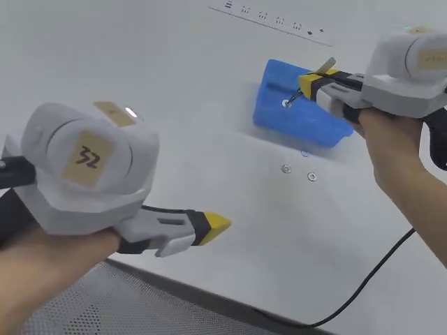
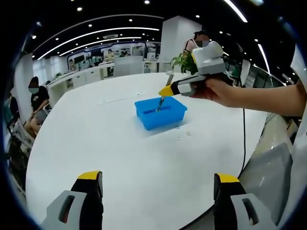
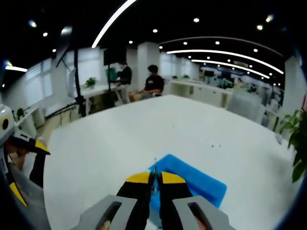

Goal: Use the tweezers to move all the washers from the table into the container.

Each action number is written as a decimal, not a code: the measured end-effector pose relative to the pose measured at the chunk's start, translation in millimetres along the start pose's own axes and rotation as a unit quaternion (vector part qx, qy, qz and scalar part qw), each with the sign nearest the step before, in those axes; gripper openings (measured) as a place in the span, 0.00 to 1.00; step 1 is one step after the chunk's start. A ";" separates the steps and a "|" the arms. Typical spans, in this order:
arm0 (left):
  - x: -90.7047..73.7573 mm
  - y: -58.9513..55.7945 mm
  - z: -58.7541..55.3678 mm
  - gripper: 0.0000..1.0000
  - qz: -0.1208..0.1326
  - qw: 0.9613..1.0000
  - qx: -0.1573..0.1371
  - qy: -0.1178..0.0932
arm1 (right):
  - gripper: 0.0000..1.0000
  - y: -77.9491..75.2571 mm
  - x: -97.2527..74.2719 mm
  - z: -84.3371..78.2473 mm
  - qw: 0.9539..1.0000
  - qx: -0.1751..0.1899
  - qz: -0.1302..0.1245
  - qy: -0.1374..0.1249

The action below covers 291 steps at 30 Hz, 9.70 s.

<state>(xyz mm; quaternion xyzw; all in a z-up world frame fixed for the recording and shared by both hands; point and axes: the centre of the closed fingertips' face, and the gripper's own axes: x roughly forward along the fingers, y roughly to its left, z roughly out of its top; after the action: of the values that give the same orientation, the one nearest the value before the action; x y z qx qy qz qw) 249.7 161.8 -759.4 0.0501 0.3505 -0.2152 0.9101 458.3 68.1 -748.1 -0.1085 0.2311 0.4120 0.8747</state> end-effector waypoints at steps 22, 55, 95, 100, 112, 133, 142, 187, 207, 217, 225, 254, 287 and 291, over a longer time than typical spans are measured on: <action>3.3 5.4 -1.8 0.98 0.003 1.000 0.006 0.008 | 0.02 -3.7 36.2 -26.8 0.999 0.010 0.002 0.042; 4.6 4.3 -2.2 0.98 -0.001 1.000 0.012 0.010 | 0.03 -0.3 13.3 -12.3 0.999 0.036 0.009 0.010; 5.3 -3.8 0.6 0.97 -0.008 1.000 0.022 0.011 | 0.03 46.1 -46.3 -72.3 0.997 0.050 0.022 0.050; 4.6 -3.4 -0.9 0.97 -0.007 1.000 0.021 0.013 | 0.03 45.1 -43.8 -77.4 0.997 0.053 0.020 0.056; 6.5 -0.5 -2.5 0.97 -0.005 1.000 0.022 0.014 | 0.03 46.4 -40.7 -84.4 0.997 0.043 0.020 0.067; 5.9 -2.6 -2.9 0.97 -0.006 1.000 0.021 0.015 | 0.03 44.0 -40.2 -85.2 0.997 0.035 0.014 0.068; 6.0 -4.6 -3.0 0.97 -0.008 1.000 0.020 0.015 | 0.02 45.6 -39.3 -86.8 0.997 0.031 0.016 0.066; 4.9 -1.8 -0.1 0.97 -0.007 1.000 0.028 0.012 | 0.02 -0.9 -47.3 -6.2 0.997 0.076 -0.009 -0.012; 0.7 -0.8 -1.4 0.97 -0.005 1.000 0.026 0.016 | 0.02 -21.7 1.2 -16.6 0.998 0.057 -0.027 0.013; 2.2 -1.9 -3.4 0.97 -0.008 0.999 0.026 0.019 | 0.02 -19.0 14.0 -27.1 0.997 0.060 -0.020 0.036; 2.2 -0.1 -4.2 0.97 -0.007 0.999 0.025 0.019 | 0.02 -19.2 26.1 -40.6 0.997 0.044 -0.017 0.057; 2.7 -4.6 4.2 0.97 -0.010 0.999 0.033 0.013 | 0.03 -23.1 -12.7 -24.4 0.999 0.044 -0.024 0.018; 4.4 -6.1 5.4 0.96 -0.007 0.999 0.037 0.012 | 0.03 -3.0 -46.6 -79.1 0.994 0.085 -0.055 0.044; 4.5 -6.9 4.4 0.96 -0.008 0.999 0.037 0.014 | 0.03 -6.8 -43.8 -84.9 0.992 0.105 -0.059 0.047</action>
<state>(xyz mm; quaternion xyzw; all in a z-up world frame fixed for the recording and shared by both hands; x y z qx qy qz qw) 252.5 152.9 -758.7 0.0844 0.3553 -0.2346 0.9009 412.5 2.1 -800.3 -0.0489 0.3068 0.3273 0.8924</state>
